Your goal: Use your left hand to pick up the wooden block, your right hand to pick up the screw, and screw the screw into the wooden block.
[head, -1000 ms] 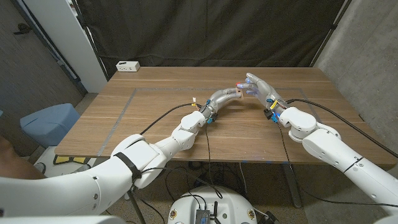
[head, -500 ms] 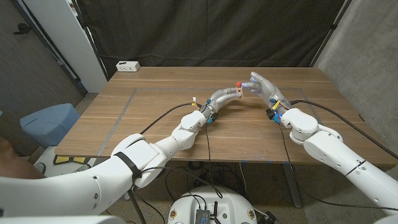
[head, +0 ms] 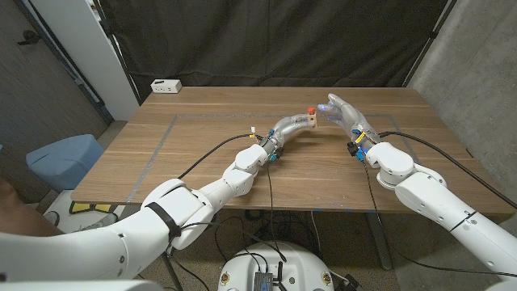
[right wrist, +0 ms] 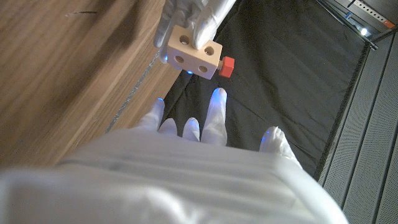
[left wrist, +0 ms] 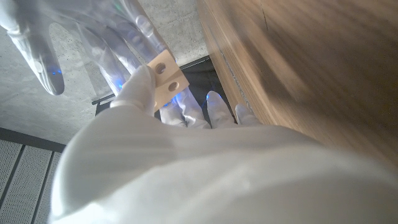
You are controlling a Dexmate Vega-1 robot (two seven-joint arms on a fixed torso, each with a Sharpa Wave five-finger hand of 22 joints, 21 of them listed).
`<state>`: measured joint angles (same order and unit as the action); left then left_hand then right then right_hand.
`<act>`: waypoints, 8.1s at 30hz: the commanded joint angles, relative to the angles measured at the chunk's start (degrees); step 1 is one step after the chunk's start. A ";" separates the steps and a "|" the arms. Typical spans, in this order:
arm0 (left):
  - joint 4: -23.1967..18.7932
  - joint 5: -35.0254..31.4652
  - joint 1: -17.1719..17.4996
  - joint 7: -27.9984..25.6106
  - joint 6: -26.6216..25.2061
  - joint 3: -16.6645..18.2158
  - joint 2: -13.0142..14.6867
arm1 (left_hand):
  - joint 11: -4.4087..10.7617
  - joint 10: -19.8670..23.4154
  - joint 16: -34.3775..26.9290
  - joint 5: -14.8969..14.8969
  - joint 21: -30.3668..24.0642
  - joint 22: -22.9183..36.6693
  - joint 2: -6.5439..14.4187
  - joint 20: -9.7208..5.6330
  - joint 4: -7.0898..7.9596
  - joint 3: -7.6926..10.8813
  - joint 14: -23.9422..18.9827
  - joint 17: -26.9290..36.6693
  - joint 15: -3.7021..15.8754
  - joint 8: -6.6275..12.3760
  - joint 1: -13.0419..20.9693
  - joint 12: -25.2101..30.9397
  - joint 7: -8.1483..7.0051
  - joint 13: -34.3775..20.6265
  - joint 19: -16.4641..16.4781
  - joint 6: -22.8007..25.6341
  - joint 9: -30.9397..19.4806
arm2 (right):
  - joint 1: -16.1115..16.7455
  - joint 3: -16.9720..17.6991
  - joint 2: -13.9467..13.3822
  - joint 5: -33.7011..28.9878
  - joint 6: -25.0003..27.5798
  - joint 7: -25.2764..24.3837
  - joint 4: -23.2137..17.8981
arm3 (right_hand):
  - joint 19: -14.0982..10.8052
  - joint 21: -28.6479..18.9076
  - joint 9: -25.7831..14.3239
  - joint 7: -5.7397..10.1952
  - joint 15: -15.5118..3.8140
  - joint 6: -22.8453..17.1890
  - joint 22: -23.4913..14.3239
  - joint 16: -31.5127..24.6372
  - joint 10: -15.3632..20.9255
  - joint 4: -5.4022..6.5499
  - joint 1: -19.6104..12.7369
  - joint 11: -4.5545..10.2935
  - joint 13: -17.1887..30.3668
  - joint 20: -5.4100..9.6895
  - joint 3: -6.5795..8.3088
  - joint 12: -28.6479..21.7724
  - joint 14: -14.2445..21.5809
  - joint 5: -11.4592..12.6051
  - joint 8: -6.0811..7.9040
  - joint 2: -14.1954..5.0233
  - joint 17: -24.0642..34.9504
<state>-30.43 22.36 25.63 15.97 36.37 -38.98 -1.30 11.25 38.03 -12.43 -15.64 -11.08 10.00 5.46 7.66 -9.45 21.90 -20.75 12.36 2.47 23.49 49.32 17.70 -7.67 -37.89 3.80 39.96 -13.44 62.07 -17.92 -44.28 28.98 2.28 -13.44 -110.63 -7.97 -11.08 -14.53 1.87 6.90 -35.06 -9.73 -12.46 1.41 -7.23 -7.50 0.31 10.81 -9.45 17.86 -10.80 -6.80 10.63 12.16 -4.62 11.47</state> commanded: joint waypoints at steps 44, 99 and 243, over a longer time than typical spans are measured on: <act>-6.32 -1.20 1.69 -1.37 -2.86 -1.49 2.19 | -0.12 0.53 0.11 -0.35 -0.39 0.33 0.46 0.29 0.60 0.98 -0.48 0.27 2.71 0.41 -0.32 0.17 -0.19 0.05 0.35 2.88 -0.13 | -3.32 -0.81 -3.72 1.87 -0.65 9.55 3.02 | 5.04 0.68 1.96 0.48 0.76 5.68 -0.15 1.29 -9.89 1.52 3.09 0.63 -0.04 -2.04 -0.97 0.52 -6.63 0.54 -0.76 0.97 0.75; -8.94 -0.93 3.00 -2.01 -4.73 -1.68 3.14 | -0.11 0.46 0.13 -0.35 -0.41 0.33 0.59 0.26 0.68 1.10 -0.50 0.28 2.77 0.38 -0.44 0.22 -0.18 0.02 0.38 2.81 -0.18 | 0.02 1.06 -4.48 1.96 -0.08 6.13 0.19 | 2.37 -0.26 2.63 -1.67 0.17 -8.08 -0.14 -0.04 -2.22 0.86 2.17 2.68 -0.20 -1.03 -0.15 -1.83 -3.07 1.00 3.10 0.41 0.08; -18.73 -5.74 4.34 -7.90 -10.05 -3.84 7.95 | -0.23 0.43 0.07 -0.31 -0.42 0.33 0.41 0.65 0.66 0.91 -0.44 0.27 2.41 0.27 -0.55 0.28 0.09 0.14 0.56 2.85 -0.25 | -3.92 -0.05 -6.53 5.29 0.08 13.74 4.12 | 5.47 0.32 3.30 -0.81 0.50 -2.48 -0.16 0.74 -9.37 2.73 5.23 1.90 -0.28 -1.60 -1.14 -0.24 -6.88 1.63 0.23 1.05 0.78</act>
<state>-49.44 16.44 29.92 7.87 26.19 -42.83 6.70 11.04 38.24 -12.43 -15.64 -11.08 9.99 5.30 7.97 -9.45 21.90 -20.75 12.37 2.48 23.49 48.81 17.69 -7.67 -37.69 4.11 39.96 -13.45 57.25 -18.61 -50.34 34.18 2.25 1.29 -105.66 -2.45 -10.41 -11.18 1.04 7.37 -36.76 -9.73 -11.30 -8.28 -4.93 -2.58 2.25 10.40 -11.26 16.49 -10.47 -9.74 11.70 12.11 -3.34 12.13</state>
